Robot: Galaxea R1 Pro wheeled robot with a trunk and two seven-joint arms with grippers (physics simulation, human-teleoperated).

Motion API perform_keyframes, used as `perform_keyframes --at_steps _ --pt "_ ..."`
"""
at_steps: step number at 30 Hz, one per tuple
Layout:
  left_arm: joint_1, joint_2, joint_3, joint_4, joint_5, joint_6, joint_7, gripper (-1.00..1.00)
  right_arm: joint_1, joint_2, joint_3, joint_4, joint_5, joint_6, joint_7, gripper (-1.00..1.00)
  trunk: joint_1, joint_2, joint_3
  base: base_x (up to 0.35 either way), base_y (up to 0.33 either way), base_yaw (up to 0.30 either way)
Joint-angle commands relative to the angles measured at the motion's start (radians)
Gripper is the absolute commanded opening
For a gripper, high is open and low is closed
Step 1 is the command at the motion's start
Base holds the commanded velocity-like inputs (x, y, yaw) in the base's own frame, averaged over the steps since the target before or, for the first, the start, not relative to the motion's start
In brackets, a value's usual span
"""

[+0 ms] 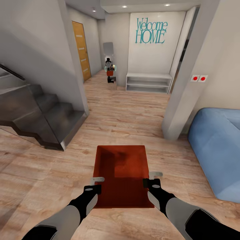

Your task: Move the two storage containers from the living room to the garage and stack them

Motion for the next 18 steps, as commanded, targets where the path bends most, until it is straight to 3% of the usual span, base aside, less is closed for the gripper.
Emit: perform_keyframes --at_steps 1,18 --pt "-0.001 0.005 -0.003 -0.006 -0.024 0.005 0.017 -1.0 -0.001 0.0 -0.006 0.03 -0.027 -0.005 -0.004 -1.0 0.001 -0.001 -0.001 0.325 0.0 0.0" --pt "-0.001 0.005 -0.003 -0.005 -0.024 0.005 0.017 -1.0 -0.001 -0.001 -0.006 0.03 -0.027 -0.004 -0.004 -1.0 0.001 -0.001 -0.001 0.325 0.0 0.0"
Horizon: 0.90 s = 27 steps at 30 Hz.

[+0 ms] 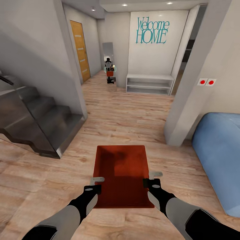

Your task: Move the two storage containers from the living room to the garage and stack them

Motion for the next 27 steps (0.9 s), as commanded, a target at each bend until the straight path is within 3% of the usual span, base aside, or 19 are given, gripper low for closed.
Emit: perform_keyframes --at_steps 1,27 --pt "0.0 0.005 -0.004 -0.007 -0.024 0.006 0.017 -1.0 -0.001 0.0 -0.007 0.03 -0.027 -0.005 -0.004 -1.0 0.001 -0.001 -0.001 0.325 0.0 0.0" --pt "0.0 0.005 -0.004 -0.006 -0.024 0.006 0.017 -1.0 -0.001 0.0 -0.007 0.03 -0.027 -0.007 -0.004 -1.0 0.001 -0.001 -0.001 0.325 0.0 0.0"
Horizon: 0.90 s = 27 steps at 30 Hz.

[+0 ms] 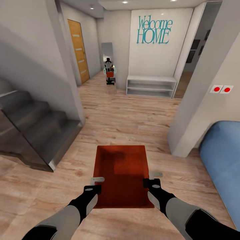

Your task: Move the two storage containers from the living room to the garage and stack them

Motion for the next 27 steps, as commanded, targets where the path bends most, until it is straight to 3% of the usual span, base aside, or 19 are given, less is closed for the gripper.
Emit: perform_keyframes --at_steps 1,27 --pt "0.0 0.006 -0.004 -0.006 -0.024 0.007 0.017 -1.0 -0.001 0.0 -0.008 0.03 -0.026 -0.006 -0.005 -1.0 0.001 -0.001 -0.001 0.325 0.0 0.0" --pt "0.0 0.006 -0.004 -0.006 -0.024 0.007 0.017 -1.0 -0.001 0.0 -0.008 0.03 -0.026 -0.006 -0.005 -1.0 0.001 -0.001 -0.001 0.325 0.0 0.0"
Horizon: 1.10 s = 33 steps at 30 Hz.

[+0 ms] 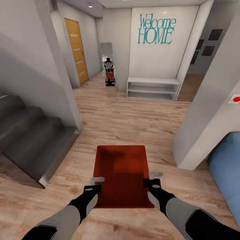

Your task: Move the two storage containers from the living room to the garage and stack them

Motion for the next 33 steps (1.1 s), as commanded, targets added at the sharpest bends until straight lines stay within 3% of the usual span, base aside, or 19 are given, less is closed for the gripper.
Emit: perform_keyframes --at_steps 1,33 --pt "0.0 0.006 -0.004 -0.006 -0.024 0.006 0.017 -1.0 -0.001 0.0 -0.008 0.03 -0.026 -0.006 -0.005 -1.0 0.001 -0.001 -0.001 0.325 0.0 0.0" --pt "0.0 0.006 -0.004 -0.006 -0.024 0.007 0.017 -1.0 -0.001 0.0 -0.008 0.03 -0.026 -0.006 -0.005 -1.0 0.001 -0.001 -0.001 0.325 0.0 0.0"
